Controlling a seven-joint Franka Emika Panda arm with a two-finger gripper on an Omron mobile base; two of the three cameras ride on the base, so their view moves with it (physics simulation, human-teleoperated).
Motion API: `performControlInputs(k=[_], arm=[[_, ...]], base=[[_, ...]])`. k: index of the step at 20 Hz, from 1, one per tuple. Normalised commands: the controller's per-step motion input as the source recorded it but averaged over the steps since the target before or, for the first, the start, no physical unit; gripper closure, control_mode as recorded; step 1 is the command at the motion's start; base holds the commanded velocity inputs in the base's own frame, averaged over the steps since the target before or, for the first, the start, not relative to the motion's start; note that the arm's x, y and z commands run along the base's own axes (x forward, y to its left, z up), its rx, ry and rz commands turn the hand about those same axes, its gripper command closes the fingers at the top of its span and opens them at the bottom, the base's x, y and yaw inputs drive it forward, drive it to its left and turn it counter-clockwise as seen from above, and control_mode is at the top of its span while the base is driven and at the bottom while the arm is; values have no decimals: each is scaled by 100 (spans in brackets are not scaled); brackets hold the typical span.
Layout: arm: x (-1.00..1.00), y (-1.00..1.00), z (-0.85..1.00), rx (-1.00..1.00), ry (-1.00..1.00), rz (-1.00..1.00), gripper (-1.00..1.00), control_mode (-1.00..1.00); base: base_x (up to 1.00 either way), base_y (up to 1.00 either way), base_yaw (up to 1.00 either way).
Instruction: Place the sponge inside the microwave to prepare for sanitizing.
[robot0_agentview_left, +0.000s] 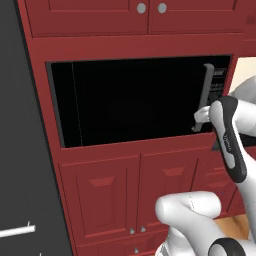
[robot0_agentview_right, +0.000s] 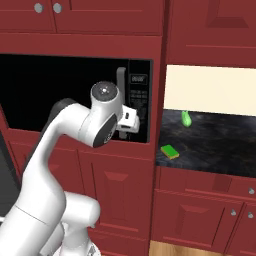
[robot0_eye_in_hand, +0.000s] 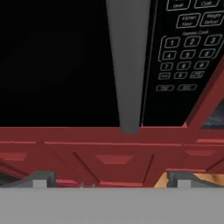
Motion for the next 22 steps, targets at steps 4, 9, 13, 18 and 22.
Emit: performControlInputs(k=[4, 9, 13, 18, 22], arm=[[43, -6, 1, 0, -14, 0, -100, -100], [50, -3, 0, 0, -4, 0, -100, -100], [50, -15, 0, 0, 0, 0, -100, -100], [46, -11, 0, 0, 1, 0, -100, -100], [40, -6, 0, 0, 0, 0, -100, -100]], base=[[0, 0, 0], [0, 0, 0], [0, 0, 0], [0, 0, 0], [0, 0, 0]])
